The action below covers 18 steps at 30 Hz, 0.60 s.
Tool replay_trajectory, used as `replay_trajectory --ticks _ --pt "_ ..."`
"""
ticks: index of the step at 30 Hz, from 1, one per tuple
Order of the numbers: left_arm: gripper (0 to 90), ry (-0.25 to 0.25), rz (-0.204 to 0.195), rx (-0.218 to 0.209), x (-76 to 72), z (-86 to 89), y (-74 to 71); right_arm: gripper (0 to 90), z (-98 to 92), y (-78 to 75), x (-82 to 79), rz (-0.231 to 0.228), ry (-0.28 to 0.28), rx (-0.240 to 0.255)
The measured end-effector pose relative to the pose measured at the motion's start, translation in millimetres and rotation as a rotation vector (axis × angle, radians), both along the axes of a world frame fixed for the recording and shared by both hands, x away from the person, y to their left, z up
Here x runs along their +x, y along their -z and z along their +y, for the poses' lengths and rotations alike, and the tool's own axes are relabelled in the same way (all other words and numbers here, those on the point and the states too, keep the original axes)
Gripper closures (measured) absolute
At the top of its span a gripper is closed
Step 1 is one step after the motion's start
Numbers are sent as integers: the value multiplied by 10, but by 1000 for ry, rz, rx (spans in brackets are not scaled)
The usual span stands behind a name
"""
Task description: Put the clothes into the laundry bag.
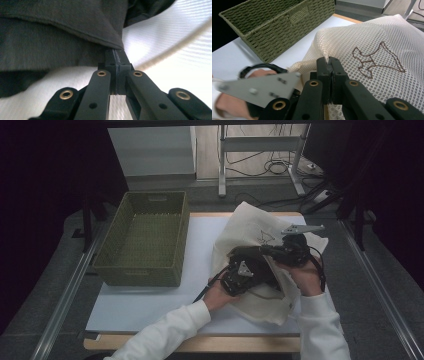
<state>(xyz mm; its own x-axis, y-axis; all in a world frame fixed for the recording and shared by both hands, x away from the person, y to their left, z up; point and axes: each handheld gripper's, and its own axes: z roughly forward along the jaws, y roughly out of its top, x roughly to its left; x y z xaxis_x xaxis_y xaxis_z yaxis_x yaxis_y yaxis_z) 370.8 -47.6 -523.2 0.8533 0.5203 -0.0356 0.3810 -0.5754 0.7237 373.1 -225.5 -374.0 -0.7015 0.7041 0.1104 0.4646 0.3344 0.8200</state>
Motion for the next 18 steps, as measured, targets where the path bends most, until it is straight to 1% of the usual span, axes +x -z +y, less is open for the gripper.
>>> replay_trajectory --ticks 1,3,4,7,8,9,10,11,12,14,18 --pt "900 -16 -4 -8 24 -25 15 881 1 1 -1 0 -1 0" --pt "900 -35 -21 -7 83 -49 10 881 0 3 -1 1 -2 0" --pt "900 -56 -29 -4 111 -62 5 881 3 6 -2 2 -3 1" --pt "900 -73 -35 13 198 -97 14 881 13 8 -9 4 -3 -2" --pt "900 -81 -37 9 205 -111 19 881 16 5 -12 2 -5 -4" --pt "900 -86 -46 11 212 -125 23 881 18 2 -16 2 -6 -3" --pt "900 -79 -53 24 221 -133 22 881 21 -1 -20 1 -6 -4" --pt "900 -90 -60 19 220 -151 30 881 23 -5 -24 -2 -7 -4" --pt "900 -90 -66 31 223 -157 28 881 25 -7 -26 -3 -7 -4" --pt "900 -102 -61 24 231 -176 35 881 29 -10 -27 -2 -7 -4" --pt "900 -110 -66 25 287 -208 34 881 35 -13 -28 -2 -10 -3"
